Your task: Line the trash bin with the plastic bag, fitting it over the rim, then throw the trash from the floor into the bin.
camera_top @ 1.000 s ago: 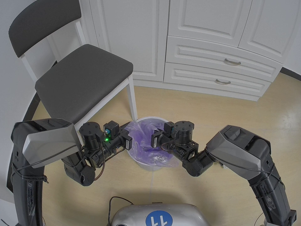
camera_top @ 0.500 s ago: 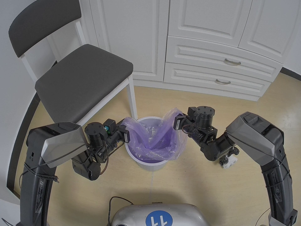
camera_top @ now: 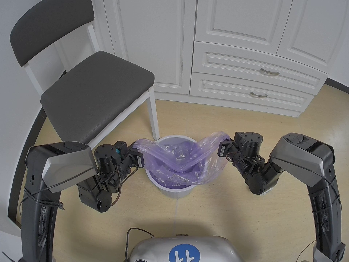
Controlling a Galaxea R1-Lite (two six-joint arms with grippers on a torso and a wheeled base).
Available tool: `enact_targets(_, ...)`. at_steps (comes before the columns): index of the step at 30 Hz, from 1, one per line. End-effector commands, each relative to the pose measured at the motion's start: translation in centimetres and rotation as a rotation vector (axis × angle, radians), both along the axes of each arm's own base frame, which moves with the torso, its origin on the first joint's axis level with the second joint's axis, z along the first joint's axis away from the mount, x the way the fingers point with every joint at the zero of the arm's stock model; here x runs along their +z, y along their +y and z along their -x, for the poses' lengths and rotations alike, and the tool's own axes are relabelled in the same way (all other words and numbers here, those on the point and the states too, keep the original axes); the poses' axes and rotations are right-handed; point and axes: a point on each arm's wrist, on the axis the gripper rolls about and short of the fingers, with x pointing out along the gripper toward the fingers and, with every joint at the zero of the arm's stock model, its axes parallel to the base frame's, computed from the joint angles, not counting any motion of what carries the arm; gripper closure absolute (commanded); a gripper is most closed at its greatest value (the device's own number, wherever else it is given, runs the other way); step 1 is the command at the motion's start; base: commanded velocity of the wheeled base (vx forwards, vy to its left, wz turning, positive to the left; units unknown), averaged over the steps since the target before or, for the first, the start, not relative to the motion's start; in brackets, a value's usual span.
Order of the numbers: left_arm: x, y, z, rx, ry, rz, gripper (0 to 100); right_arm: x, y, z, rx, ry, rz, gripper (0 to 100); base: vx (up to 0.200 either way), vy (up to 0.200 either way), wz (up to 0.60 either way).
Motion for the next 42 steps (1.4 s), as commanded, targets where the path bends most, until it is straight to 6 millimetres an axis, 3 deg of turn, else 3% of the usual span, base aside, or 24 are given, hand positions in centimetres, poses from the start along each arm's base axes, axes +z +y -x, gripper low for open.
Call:
enact_targets(1, 0.4, 0.9, 0.8, 0.014, 0.022, -0.007, 100, -1.5, -1.4, -0.3, -0.032, 0.042, 0.054, 100, 0.000, 0.000, 0.00)
enact_targets(5, 0.7, 2.3, 1.2, 0.013, 0.036, -0.037, 100, -1.6, -2.8, 0.6, -0.040, 0.114, 0.164, 100, 0.000, 0.000, 0.00)
enact_targets(13, -1.0, 4.8, 3.0, -0.081, 0.131, -0.109, 100, -1.5, -3.5, 1.8, -0.029, 0.160, 0.208, 100, 0.000, 0.000, 0.00)
enact_targets(22, -2.1, 4.5, 4.2, -0.146, 0.191, -0.118, 100, -2.0, -3.9, 4.4, 0.012, 0.226, 0.338, 100, 0.000, 0.000, 0.00)
enact_targets(27, -2.2, 4.6, 4.5, -0.167, 0.210, -0.118, 100, -1.5, -4.1, 5.2, 0.024, 0.238, 0.383, 100, 0.000, 0.000, 0.00)
enact_targets(33, -3.2, 4.3, 4.6, -0.176, 0.249, -0.128, 100, -2.2, -3.9, 5.8, 0.045, 0.276, 0.421, 100, 0.000, 0.000, 0.00)
enact_targets(36, -2.7, 4.3, 4.6, -0.175, 0.242, -0.125, 100, -1.8, -4.0, 6.1, 0.046, 0.298, 0.429, 100, 0.000, 0.000, 0.00)
enact_targets(42, 0.2, 5.0, 4.8, -0.156, 0.222, -0.110, 100, 1.0, -5.5, 5.9, 0.007, 0.288, 0.413, 100, 0.000, 0.000, 0.00)
